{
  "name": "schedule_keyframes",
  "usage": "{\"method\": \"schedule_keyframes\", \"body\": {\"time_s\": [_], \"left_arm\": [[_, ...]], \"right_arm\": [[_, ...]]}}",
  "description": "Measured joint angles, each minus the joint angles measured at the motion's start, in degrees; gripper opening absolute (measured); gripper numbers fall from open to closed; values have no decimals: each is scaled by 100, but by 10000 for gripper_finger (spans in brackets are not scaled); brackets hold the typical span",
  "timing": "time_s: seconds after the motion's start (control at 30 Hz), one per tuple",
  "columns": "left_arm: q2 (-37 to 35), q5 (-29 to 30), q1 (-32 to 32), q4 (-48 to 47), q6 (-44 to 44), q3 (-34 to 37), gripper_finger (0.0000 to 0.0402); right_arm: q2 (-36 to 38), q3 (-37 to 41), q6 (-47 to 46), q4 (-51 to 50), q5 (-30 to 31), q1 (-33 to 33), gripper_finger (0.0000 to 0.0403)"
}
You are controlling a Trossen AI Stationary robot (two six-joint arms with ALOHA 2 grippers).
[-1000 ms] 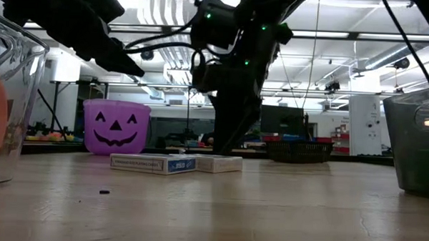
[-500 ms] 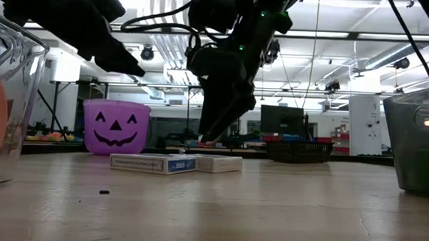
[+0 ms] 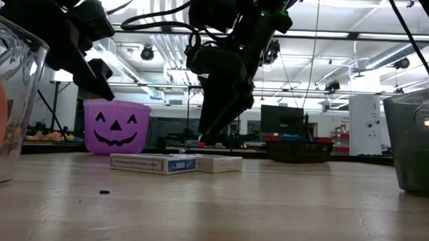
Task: Pick & Place Toys
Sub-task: Put the yellow playing card into the basket bin
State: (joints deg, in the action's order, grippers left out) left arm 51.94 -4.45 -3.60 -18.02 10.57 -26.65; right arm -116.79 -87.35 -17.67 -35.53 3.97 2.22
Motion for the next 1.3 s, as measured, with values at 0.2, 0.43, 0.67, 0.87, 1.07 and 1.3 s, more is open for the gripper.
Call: {"method": "schedule_keyframes", "body": {"time_s": [0.2, 0.43, 0.67, 0.87, 1.07, 1.3], "left_arm": [[0, -9, 0, -9, 2, 0, 323], [0, -9, 0, -9, 2, 0, 324], [0, -7, 0, -9, 2, 0, 324], [0, -6, 0, -9, 2, 0, 324], [0, -6, 0, -9, 2, 0, 324], [0, -6, 0, -9, 1, 0, 324]], "right_arm": [[0, 2, 4, 168, -59, 9, 264], [0, 2, 2, 179, -131, 8, 264], [37, 4, -11, 191, -435, 13, 264], [37, 2, -33, 182, -527, 9, 264], [26, 2, -204, 184, -703, 9, 264], [20, 2, -915, -11, -550, 9, 289]]}}
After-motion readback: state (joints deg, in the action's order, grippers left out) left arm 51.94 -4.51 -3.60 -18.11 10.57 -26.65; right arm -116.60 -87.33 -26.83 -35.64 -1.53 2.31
